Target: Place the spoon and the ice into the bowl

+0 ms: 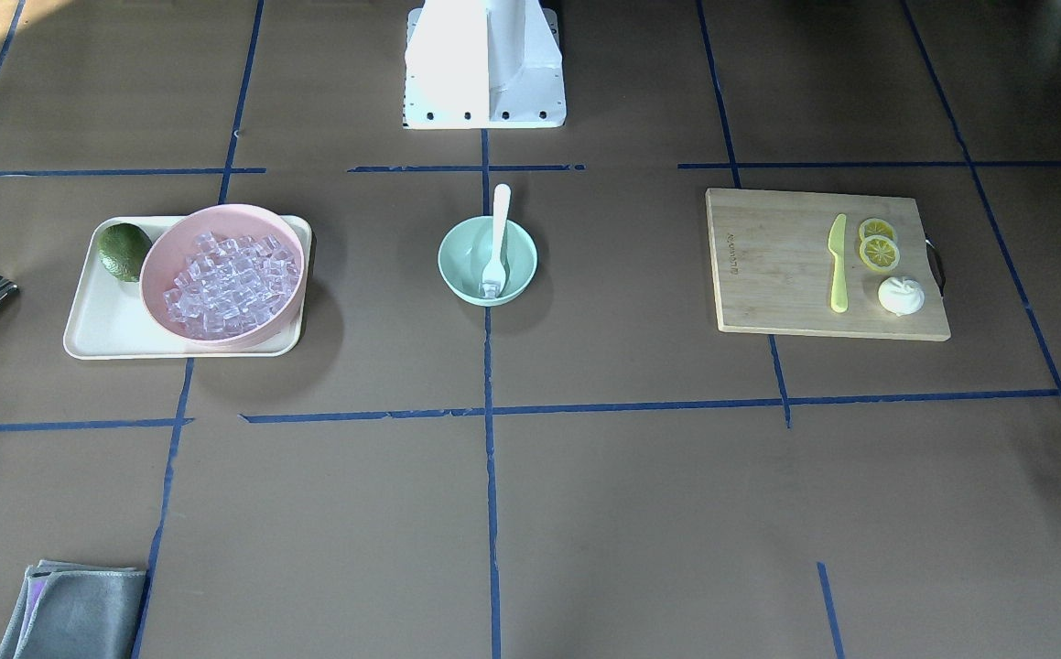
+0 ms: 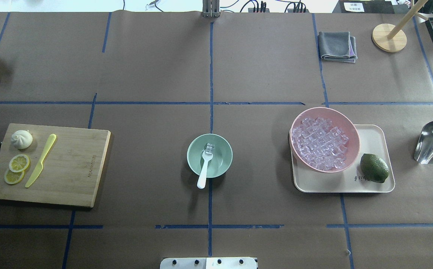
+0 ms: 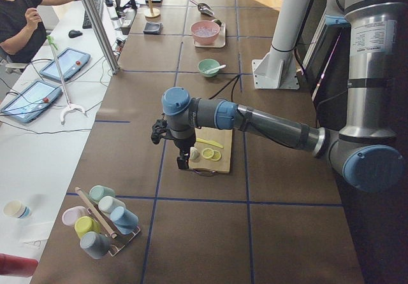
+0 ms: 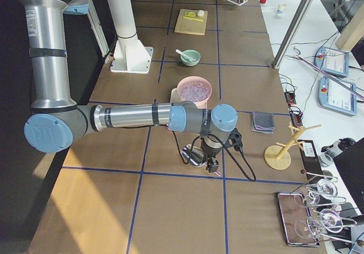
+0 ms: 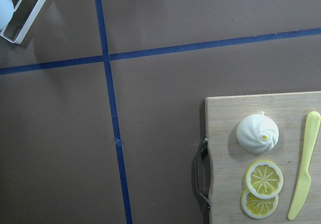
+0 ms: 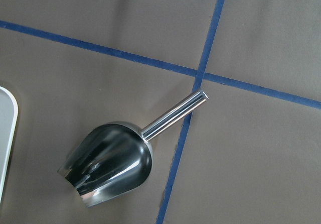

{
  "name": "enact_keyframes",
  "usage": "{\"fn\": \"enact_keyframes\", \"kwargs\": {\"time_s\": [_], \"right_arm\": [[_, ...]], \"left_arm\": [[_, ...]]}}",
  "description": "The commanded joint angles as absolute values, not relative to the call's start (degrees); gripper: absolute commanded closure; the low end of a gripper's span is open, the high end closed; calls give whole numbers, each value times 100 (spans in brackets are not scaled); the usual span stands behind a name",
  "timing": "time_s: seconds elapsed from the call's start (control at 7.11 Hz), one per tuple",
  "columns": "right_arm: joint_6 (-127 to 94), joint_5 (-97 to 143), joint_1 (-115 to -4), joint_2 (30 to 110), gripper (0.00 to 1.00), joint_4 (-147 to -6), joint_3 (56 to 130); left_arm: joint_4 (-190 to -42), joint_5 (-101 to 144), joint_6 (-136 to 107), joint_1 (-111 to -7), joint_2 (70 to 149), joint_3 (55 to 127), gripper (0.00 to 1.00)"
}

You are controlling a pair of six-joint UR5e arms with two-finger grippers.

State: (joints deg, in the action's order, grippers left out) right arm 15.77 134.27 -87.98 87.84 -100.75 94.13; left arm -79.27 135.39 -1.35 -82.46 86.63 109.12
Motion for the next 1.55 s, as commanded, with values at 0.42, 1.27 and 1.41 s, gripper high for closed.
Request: {"fn": "enact_keyframes", "kwargs": {"time_s": [0.42,1.27,1.41], "right_arm": [[1582,13378,-8780,8615,0,-10072,9361],[1486,13359,-8798,8745,0,-10072,9334],[1503,13342,-8798,8684,0,-10072,9256]], "left_arm": [[-8253,13439,-150,-8244,8569,10671,0],[-8183,13412,-132,-8270,8666,10591,0],[-8165,13456,-123,-8418,8666,10600,0]]}}
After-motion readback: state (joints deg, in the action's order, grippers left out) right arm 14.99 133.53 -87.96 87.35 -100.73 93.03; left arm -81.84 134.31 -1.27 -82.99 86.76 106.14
